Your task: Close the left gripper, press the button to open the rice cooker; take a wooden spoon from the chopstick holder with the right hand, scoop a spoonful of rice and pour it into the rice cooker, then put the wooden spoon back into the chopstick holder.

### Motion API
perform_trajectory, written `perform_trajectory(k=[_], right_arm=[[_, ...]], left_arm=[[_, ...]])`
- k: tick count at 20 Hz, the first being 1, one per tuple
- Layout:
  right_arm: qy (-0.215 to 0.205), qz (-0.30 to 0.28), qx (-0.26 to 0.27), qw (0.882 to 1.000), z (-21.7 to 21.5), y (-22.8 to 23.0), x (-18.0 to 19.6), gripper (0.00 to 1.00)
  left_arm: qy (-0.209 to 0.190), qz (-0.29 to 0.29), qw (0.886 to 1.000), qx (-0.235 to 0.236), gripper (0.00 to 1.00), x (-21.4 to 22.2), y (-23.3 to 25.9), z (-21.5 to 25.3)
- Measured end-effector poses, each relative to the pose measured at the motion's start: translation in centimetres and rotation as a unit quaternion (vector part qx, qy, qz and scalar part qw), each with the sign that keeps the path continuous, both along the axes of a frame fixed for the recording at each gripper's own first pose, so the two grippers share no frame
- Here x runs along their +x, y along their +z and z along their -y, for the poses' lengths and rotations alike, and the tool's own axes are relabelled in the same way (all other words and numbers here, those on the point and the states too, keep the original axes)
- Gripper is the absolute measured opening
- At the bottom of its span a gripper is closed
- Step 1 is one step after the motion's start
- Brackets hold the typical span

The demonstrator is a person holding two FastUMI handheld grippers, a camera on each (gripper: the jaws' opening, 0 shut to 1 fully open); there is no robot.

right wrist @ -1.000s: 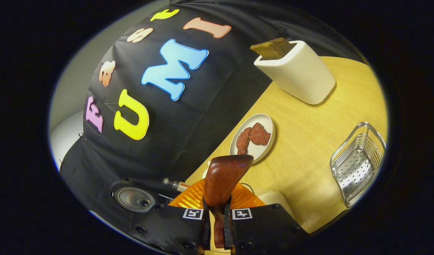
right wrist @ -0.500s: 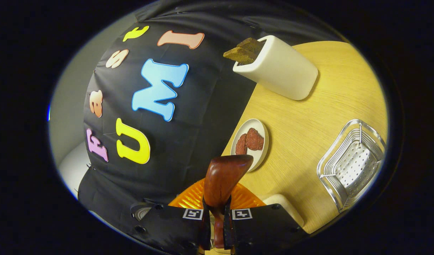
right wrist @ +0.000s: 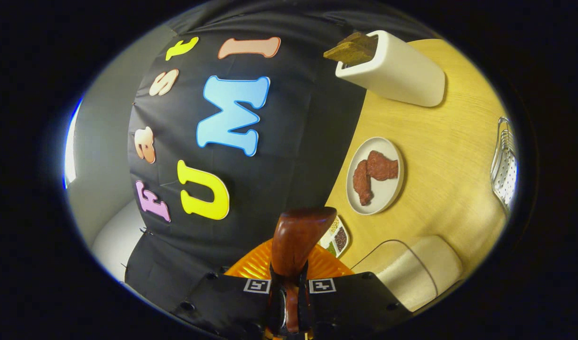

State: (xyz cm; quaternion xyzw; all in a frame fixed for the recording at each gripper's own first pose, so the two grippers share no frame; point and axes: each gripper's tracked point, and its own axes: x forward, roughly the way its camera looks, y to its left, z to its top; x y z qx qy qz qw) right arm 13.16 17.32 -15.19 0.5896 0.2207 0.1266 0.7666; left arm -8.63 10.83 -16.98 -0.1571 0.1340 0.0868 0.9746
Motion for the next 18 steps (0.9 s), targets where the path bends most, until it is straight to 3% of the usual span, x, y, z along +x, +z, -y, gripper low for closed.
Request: perform_trajectory(k=[8, 18], right_arm=[[0.045, 0.037, 0.016, 0.998, -8.6, 4.9, 0.2, 0.15], [0.104, 0.064, -0.017, 0.992, -20.5, 7.1, -0.2, 0.15]], left_arm=[[0.012, -0.005, 1.000, 0.014, 0.90, -2.0, 0.0, -2.9], [0.034, 0.001, 0.999, 0.029, 0.91, -4.3, 1.3, -6.5]])
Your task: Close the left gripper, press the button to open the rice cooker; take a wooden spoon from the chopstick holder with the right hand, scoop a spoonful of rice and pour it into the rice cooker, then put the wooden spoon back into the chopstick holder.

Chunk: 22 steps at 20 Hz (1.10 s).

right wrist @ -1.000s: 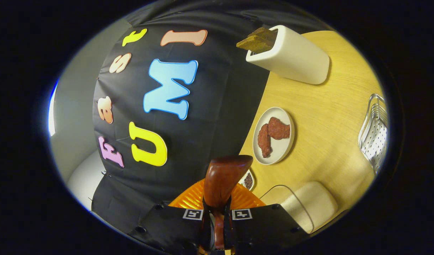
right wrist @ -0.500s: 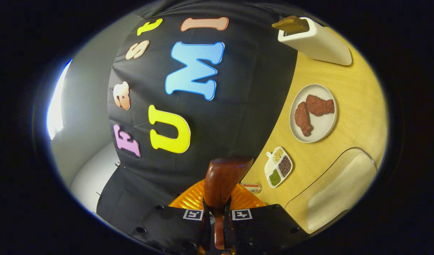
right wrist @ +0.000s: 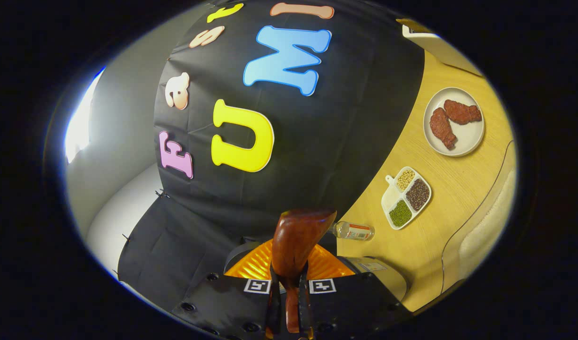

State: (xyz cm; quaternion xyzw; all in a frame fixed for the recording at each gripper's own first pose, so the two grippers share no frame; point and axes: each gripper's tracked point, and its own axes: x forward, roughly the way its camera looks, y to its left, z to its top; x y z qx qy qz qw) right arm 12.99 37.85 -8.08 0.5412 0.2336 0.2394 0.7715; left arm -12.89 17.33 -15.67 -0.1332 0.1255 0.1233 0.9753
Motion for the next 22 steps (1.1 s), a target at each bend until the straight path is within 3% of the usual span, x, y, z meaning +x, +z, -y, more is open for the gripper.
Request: perform_trajectory(k=[6, 10, 14, 22], right_arm=[[0.030, 0.027, -0.061, 0.997, -6.0, -0.7, -0.1, 0.15], [0.026, 0.077, -0.145, 0.986, -8.4, -1.4, 0.7, 0.15], [0.064, 0.121, -0.229, 0.964, -11.7, -2.5, 0.3, 0.15], [0.073, 0.220, -0.361, 0.903, -14.6, -3.1, 0.5, 0.15]], left_arm=[[0.015, 0.001, 1.000, 0.002, 0.90, -0.7, -0.3, -1.9], [0.022, 0.000, 1.000, -0.002, 0.90, -0.8, -0.6, -2.7], [0.026, 0.001, 1.000, -0.009, 0.90, -1.0, -1.1, -3.3], [0.044, 0.000, 0.999, -0.006, 0.90, -1.9, -1.4, -4.6]])
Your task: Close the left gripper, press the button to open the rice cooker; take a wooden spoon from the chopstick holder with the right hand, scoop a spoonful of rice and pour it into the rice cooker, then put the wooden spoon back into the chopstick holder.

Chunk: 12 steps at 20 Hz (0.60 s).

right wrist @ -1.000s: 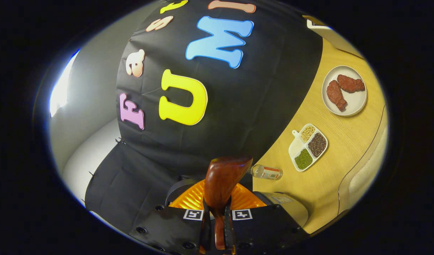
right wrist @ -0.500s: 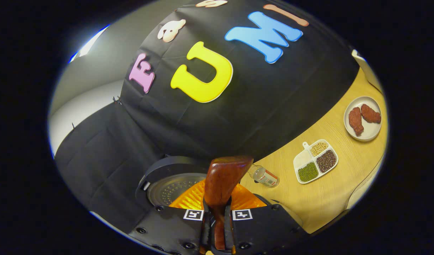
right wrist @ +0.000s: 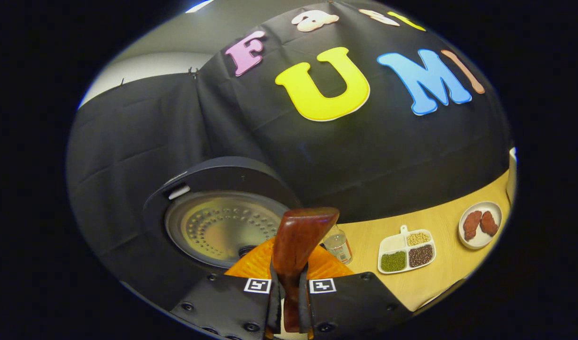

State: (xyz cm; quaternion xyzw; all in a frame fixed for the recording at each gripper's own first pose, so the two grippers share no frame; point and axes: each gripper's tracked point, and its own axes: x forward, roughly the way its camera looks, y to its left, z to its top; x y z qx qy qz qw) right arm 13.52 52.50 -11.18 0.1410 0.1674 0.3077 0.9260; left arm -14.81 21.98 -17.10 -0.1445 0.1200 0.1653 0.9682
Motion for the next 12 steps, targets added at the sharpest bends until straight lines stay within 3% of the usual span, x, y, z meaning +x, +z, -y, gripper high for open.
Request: perform_trajectory(k=[12], right_arm=[[0.076, 0.125, -0.049, 0.988, -1.5, 1.8, -2.2, 0.14]], left_arm=[[0.004, 0.006, 1.000, 0.004, 0.91, -0.2, 0.4, -0.2]])
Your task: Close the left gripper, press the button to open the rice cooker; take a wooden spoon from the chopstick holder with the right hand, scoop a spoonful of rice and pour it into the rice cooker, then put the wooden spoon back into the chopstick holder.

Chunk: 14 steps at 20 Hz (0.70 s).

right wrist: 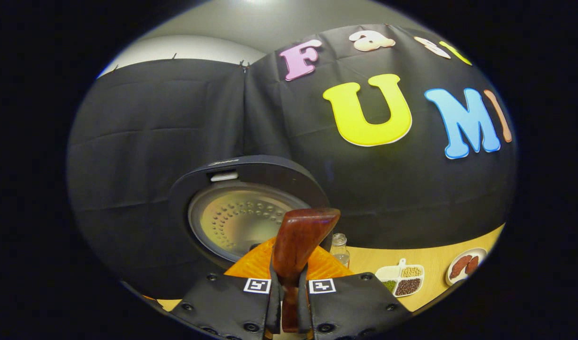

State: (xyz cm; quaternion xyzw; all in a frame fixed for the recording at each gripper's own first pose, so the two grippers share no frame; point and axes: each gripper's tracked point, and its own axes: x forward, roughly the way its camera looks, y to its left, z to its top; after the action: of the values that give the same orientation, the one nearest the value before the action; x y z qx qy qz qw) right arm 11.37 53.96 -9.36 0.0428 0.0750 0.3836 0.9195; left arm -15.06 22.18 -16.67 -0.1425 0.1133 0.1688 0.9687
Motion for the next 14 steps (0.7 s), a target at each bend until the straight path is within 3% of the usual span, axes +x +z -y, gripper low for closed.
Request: perform_trajectory(k=[7, 14], right_arm=[[0.069, 0.065, -0.039, 0.995, -1.7, -1.2, -3.7, 0.15], [0.102, 0.149, -0.096, 0.979, -2.8, -1.4, -6.1, 0.15]], left_arm=[[0.017, 0.017, 0.999, -0.038, 0.90, -0.8, 0.3, -0.7], [0.027, 0.019, 0.998, -0.050, 0.90, -1.7, 0.3, -1.4]])
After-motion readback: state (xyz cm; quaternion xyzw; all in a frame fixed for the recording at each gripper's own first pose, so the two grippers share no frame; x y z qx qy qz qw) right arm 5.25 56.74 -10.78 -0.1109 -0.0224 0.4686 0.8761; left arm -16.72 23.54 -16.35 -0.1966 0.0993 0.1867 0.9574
